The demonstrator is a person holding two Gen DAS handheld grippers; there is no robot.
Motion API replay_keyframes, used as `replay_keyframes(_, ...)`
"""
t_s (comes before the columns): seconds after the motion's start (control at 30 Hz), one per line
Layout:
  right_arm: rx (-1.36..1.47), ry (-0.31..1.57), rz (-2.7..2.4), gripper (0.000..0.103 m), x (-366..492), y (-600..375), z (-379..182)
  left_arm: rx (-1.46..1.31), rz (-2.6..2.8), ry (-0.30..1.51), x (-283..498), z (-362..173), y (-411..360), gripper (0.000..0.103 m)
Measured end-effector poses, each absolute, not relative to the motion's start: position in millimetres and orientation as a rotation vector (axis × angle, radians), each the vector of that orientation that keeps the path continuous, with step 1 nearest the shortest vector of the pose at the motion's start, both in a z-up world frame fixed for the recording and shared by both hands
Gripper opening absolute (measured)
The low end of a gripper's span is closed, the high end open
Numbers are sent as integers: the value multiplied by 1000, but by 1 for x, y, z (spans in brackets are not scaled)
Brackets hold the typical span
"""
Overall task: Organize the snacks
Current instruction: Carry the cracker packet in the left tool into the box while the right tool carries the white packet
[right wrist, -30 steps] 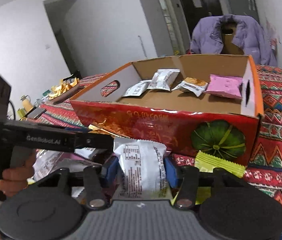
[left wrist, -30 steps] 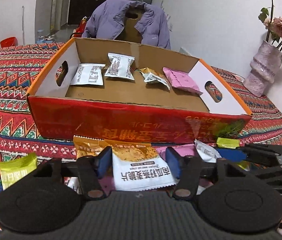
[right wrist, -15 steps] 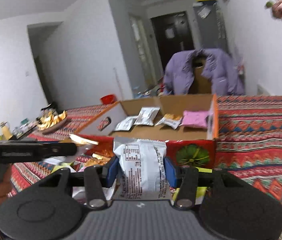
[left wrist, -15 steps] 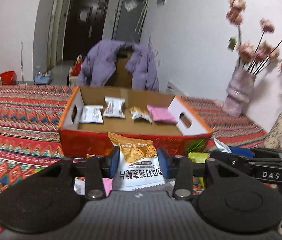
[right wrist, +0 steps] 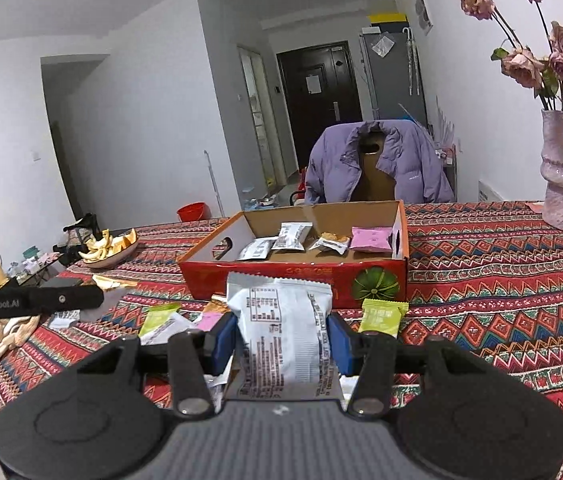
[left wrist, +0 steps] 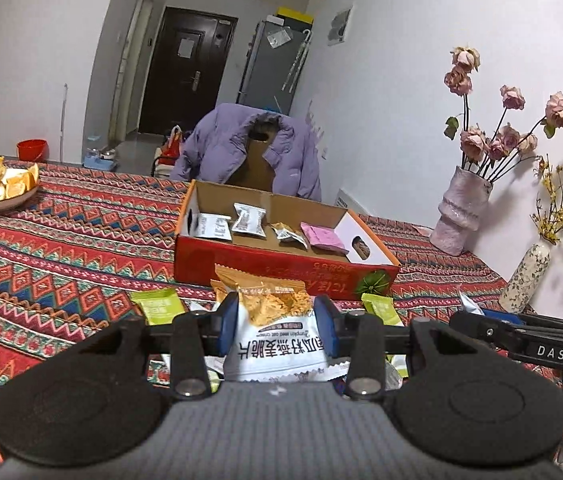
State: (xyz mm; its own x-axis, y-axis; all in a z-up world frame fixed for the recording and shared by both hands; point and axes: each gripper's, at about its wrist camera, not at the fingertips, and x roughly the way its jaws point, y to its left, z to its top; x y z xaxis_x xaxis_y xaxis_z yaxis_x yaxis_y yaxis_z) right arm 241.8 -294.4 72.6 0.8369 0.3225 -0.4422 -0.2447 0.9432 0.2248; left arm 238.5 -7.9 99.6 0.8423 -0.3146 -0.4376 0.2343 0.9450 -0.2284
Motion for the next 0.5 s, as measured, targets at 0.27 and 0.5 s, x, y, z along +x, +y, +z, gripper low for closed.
replay_keyframes(0.27, 177, 488, 326, 48, 244, -285, 77, -181, -285, 479, 242, 101, 1, 41)
replay_keyframes(0.5, 193, 481, 388, 48, 305, -274, 93, -168, -288, 449, 314, 121, 2, 41)
